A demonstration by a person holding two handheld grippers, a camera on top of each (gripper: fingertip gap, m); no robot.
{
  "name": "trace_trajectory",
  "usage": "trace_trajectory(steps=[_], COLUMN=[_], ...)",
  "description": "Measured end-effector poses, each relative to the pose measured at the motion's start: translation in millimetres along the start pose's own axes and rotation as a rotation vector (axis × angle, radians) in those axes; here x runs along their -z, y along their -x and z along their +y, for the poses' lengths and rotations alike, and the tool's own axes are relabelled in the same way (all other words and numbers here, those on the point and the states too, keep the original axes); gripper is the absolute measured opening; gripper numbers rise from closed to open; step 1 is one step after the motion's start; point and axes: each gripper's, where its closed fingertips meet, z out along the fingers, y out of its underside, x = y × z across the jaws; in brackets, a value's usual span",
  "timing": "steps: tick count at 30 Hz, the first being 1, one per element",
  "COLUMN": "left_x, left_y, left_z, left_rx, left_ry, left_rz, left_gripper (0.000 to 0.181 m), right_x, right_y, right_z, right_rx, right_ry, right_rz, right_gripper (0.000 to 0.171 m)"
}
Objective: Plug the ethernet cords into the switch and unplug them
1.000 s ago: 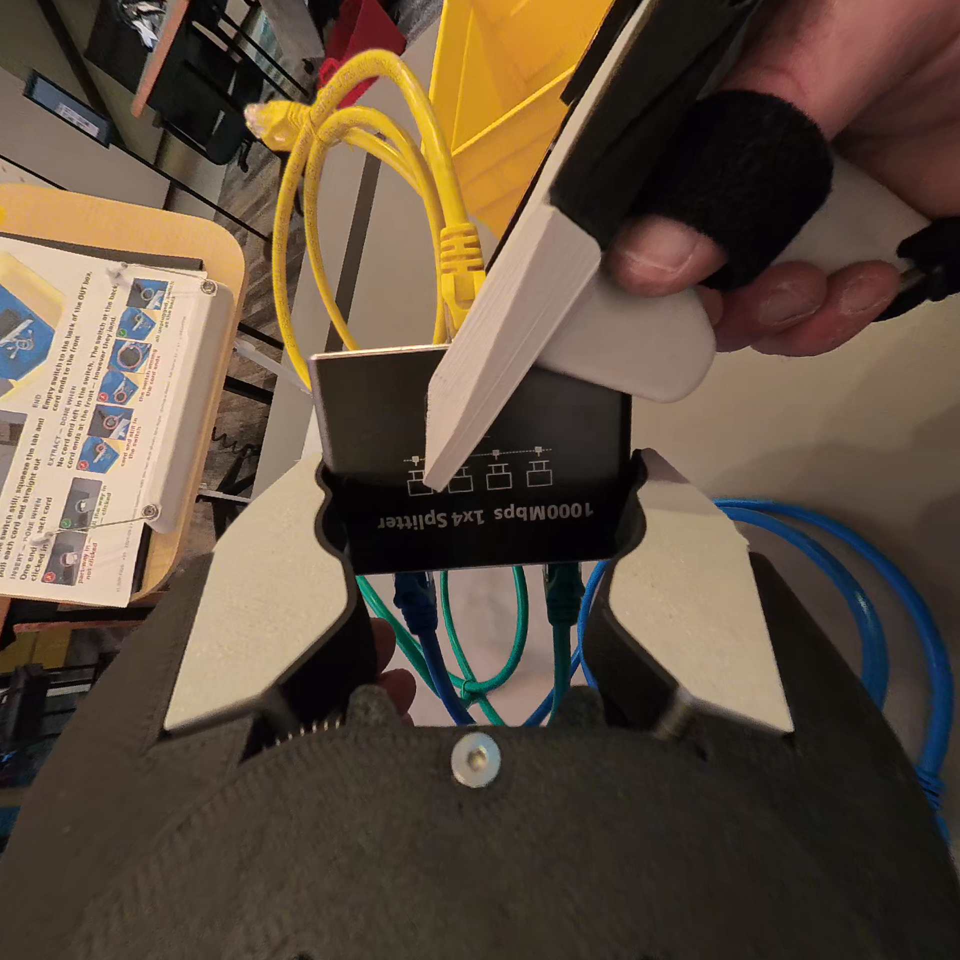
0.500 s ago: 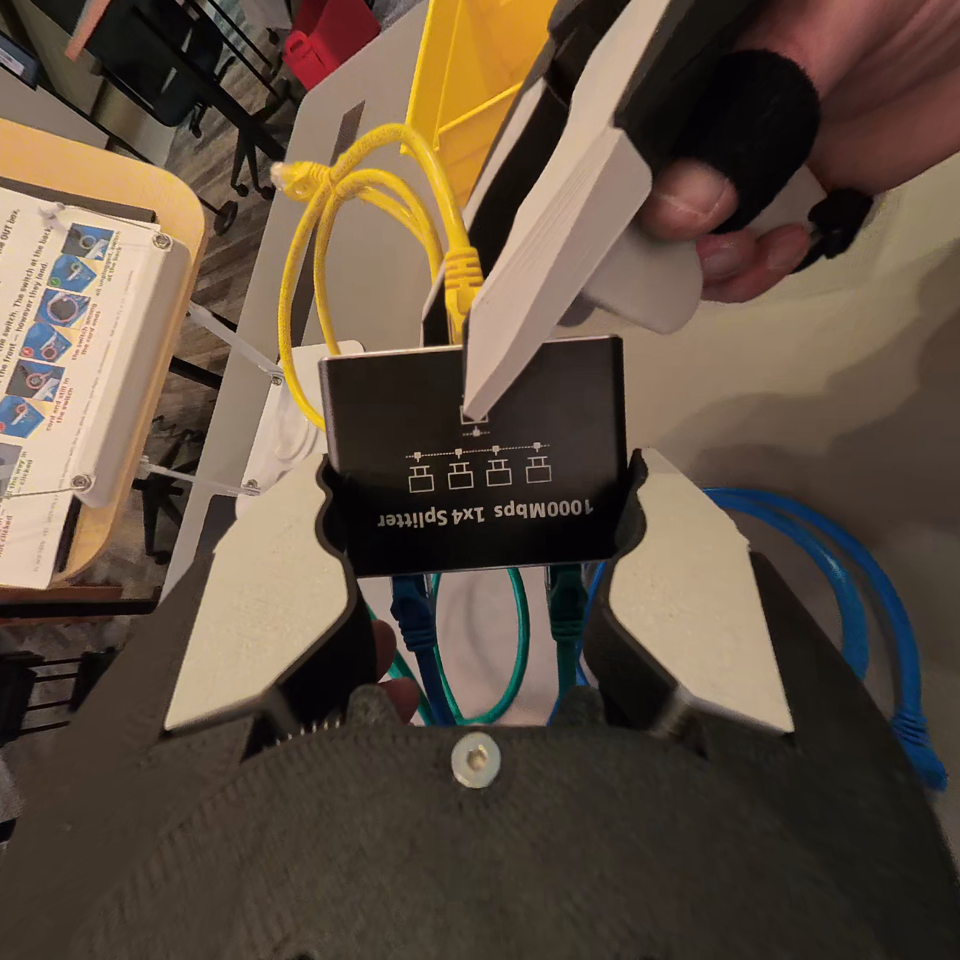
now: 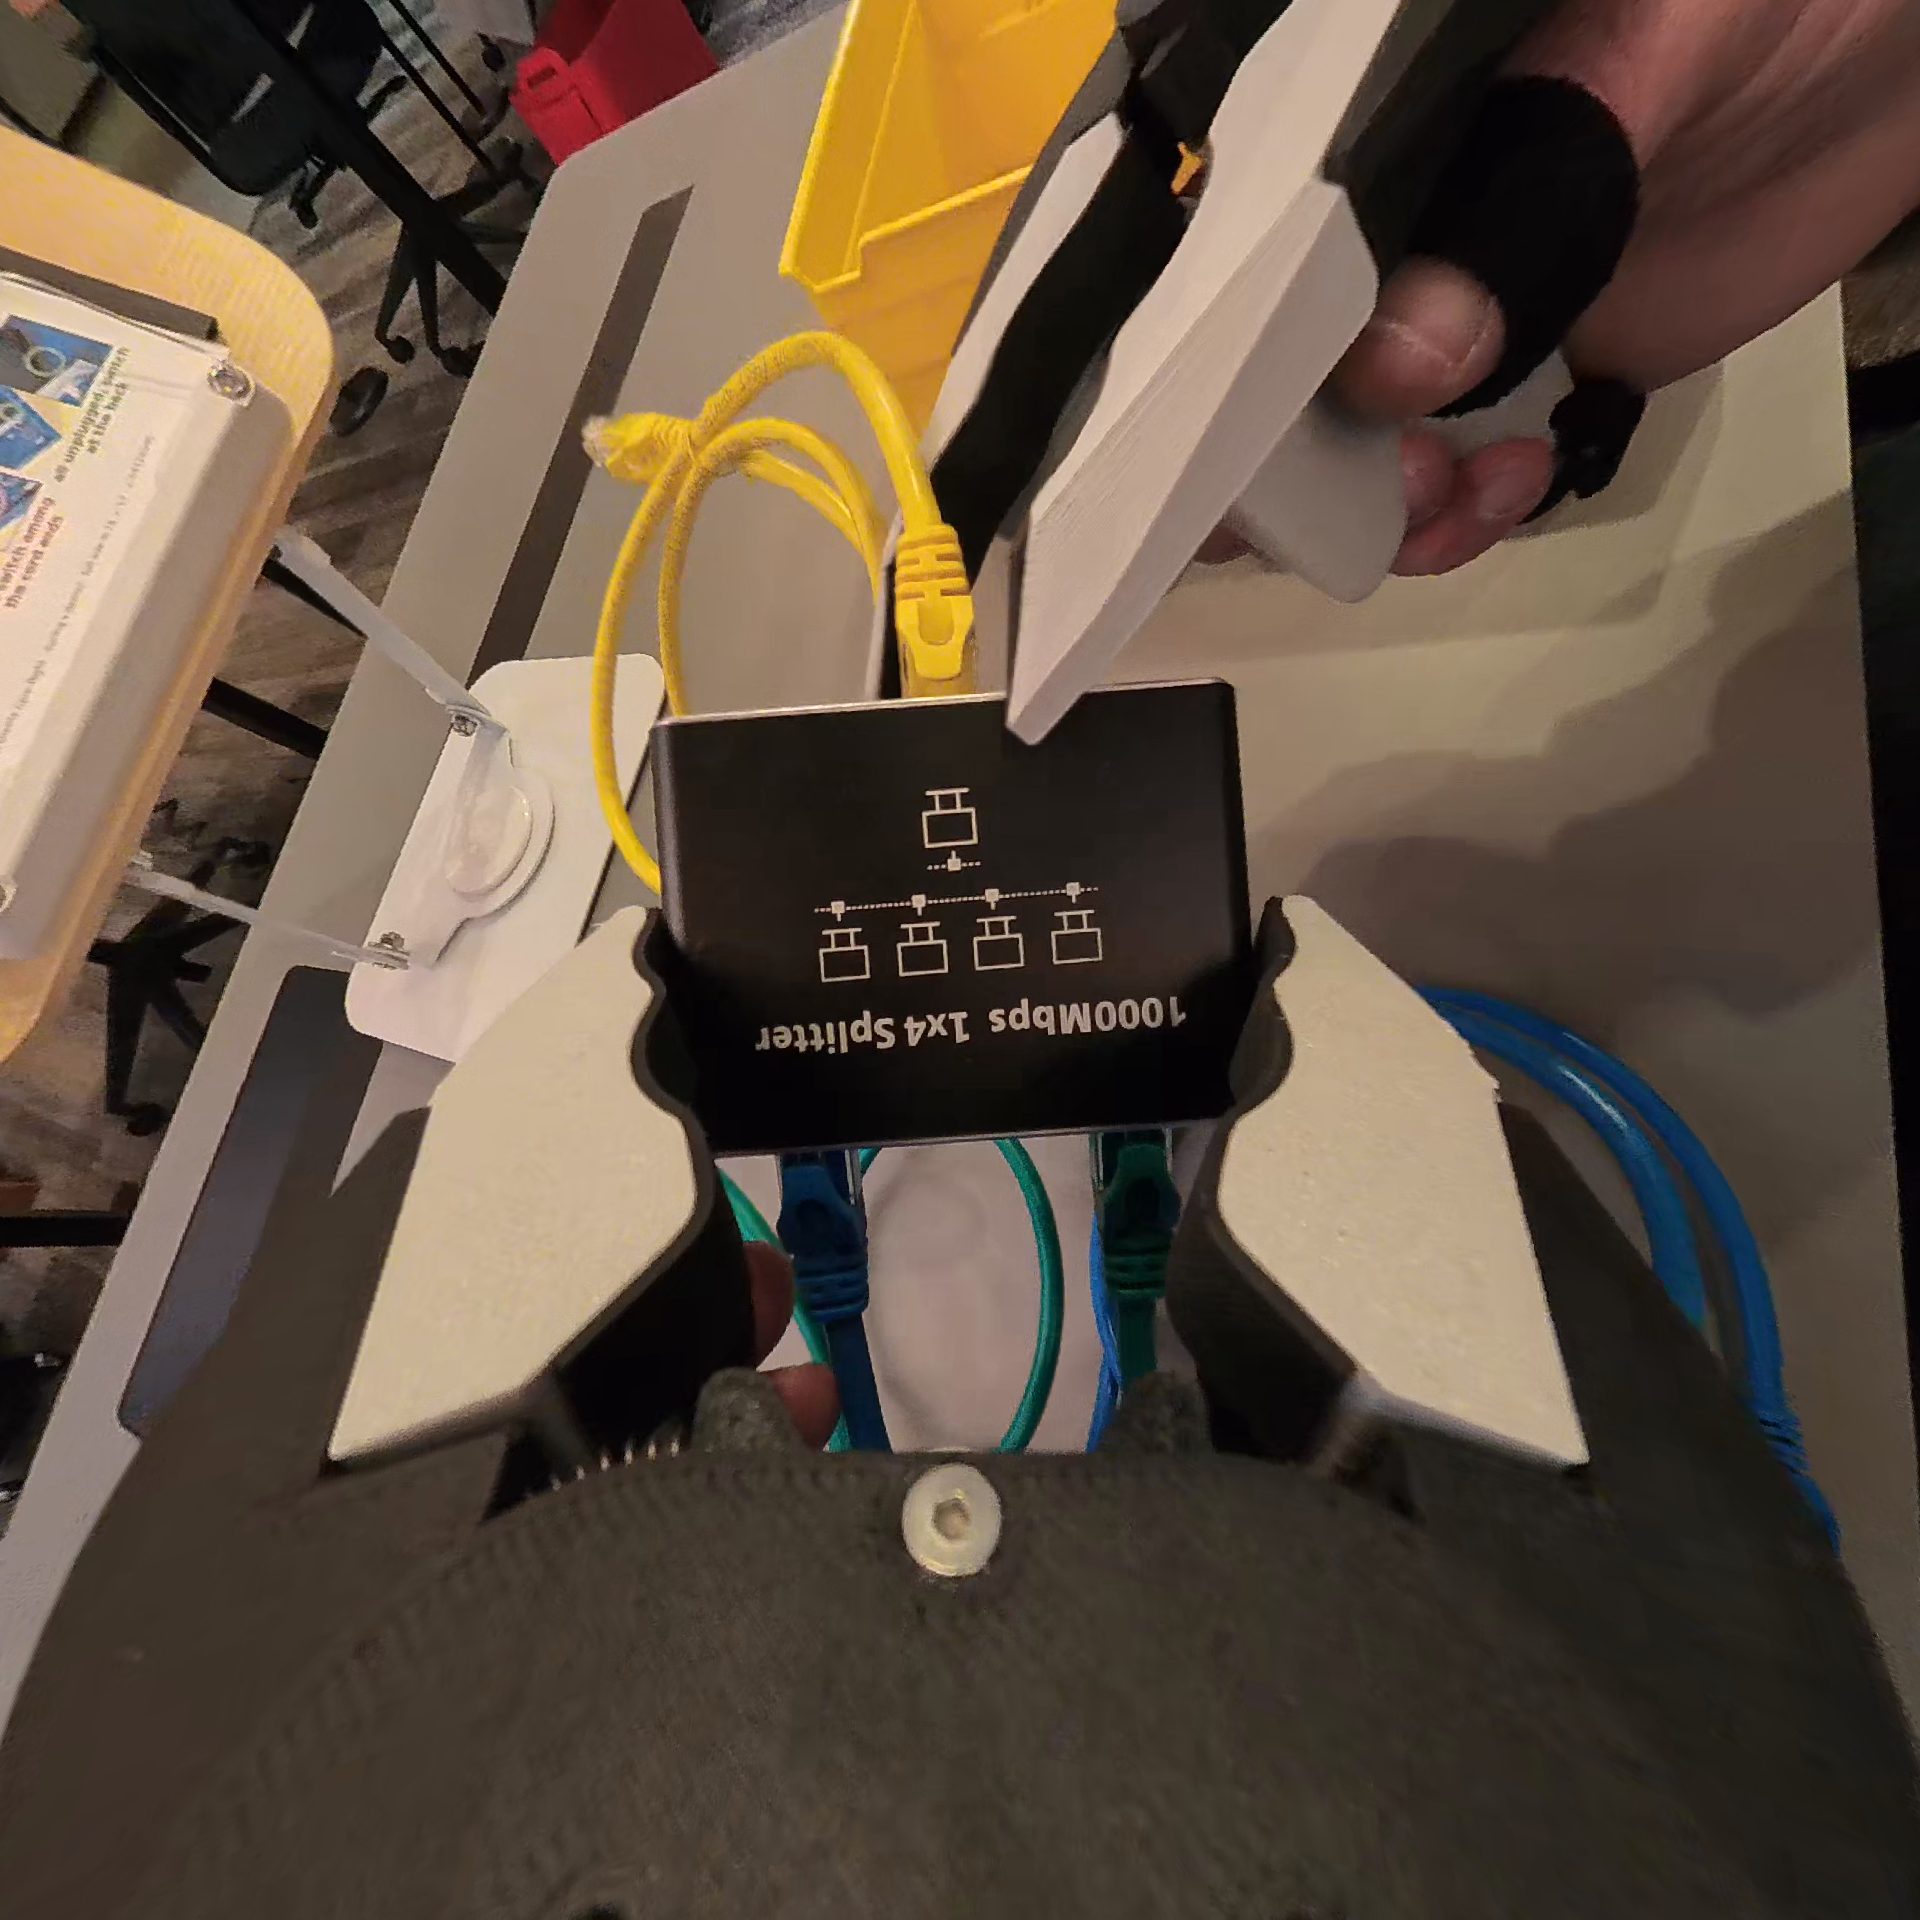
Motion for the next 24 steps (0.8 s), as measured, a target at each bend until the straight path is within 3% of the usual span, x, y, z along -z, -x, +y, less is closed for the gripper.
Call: trace_trajectory(steps=[5,11,24], left_x=[2,7,6], left_y=[2,8,5], left_z=[4,6,15], left_rx=[0.058,0.152,0.233], left_ry=[-0.024,-0.084,-0.109], left_rz=[0.022,0.045,0.106], left_gripper=[0.103,0.102,0.103], right_x=[2,5,7], right_y=[-2,-15,-14], right_z=[1,11,12], right_rx=[0.031,0.139,0.679], right_ry=[0.02,0.086,0.191], right_rz=[0.008,0.08,0.257], right_gripper=[0.04,0.031,0.028])
